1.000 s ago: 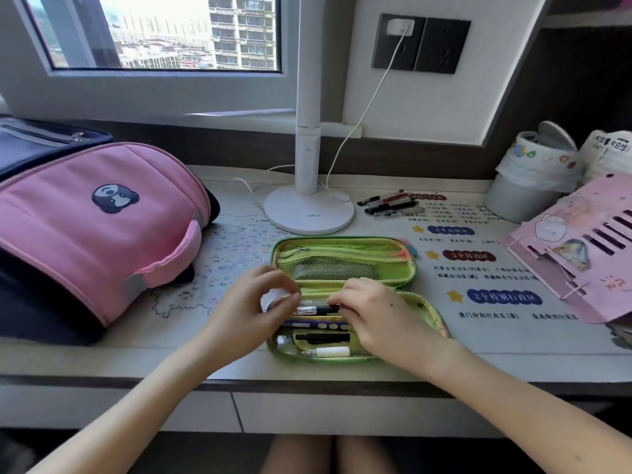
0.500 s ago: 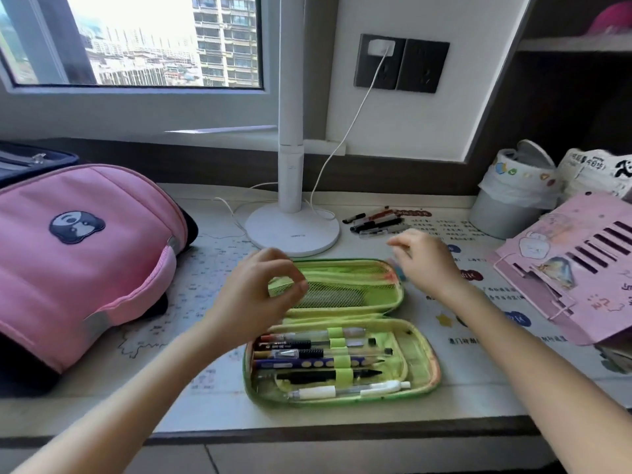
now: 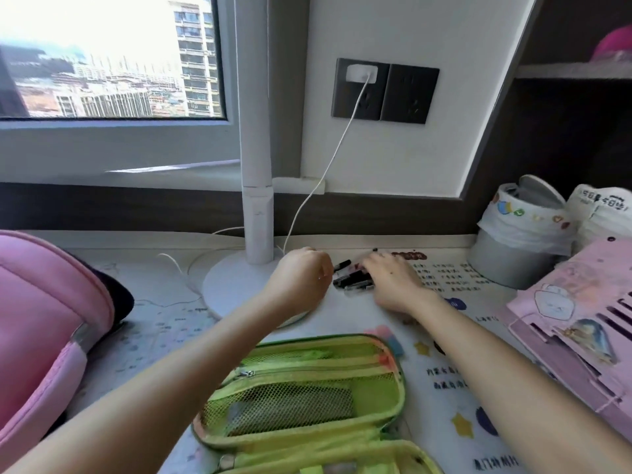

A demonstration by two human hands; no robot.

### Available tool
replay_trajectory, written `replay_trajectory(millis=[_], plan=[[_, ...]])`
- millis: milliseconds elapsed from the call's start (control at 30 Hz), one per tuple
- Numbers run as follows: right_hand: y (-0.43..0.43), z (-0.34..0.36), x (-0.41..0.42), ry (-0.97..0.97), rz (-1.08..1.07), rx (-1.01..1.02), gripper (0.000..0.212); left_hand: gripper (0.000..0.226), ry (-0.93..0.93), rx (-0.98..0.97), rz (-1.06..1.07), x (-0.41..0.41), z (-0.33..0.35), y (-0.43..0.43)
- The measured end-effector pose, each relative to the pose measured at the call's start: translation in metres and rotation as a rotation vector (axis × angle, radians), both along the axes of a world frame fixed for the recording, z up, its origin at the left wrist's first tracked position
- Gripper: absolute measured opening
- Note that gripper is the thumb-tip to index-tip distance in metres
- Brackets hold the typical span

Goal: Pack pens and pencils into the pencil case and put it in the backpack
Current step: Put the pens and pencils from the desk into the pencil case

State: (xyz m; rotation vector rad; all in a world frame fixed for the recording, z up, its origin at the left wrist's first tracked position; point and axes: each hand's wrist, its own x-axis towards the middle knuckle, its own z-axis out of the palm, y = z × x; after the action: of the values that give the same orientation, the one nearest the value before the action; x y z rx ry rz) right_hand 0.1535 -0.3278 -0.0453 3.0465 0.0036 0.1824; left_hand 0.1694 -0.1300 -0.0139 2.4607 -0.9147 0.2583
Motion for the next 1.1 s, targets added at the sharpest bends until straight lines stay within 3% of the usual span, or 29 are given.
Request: replay_trajectory(millis=[267,400,567,733,900,1033,1100], plan=[[-0.019,0.007,0.002,0.154,0.061,-0.044,0.031,0.026,0.22,0.171,0.021,0.039,-0.022,-0.06],[-0.027,0.018,-0.012,0.237,0.009,-0.057,0.01,0.028,0.196,0.261,0.043,0.042,-0.029,-0.075],[-0.05,0.026,-0.04,0.482,-0.191,0.173,0.036,0.026,0.188,0.346,0.058,0.041,-0.031,-0.083],[-0.047,0.013,-0.067,0.281,-0.241,0.198,0.028,0.02,0.092,0.405,0.046,0.021,-0.017,-0.075],[-0.041,0.004,-0.097,0.035,-0.295,0.336,0.02,0.017,0.112,0.076,-0.052,-0.024,0.01,0.003],[-0.022,0.02,-0.123,-0.242,-0.311,0.474,0.018,0.009,0.276,-0.03,-0.208,-0.102,0.014,0.084],[-0.004,0.033,-0.14,-0.264,-0.205,0.569,0.017,0.013,0.289,-0.034,-0.209,-0.139,0.005,0.114]])
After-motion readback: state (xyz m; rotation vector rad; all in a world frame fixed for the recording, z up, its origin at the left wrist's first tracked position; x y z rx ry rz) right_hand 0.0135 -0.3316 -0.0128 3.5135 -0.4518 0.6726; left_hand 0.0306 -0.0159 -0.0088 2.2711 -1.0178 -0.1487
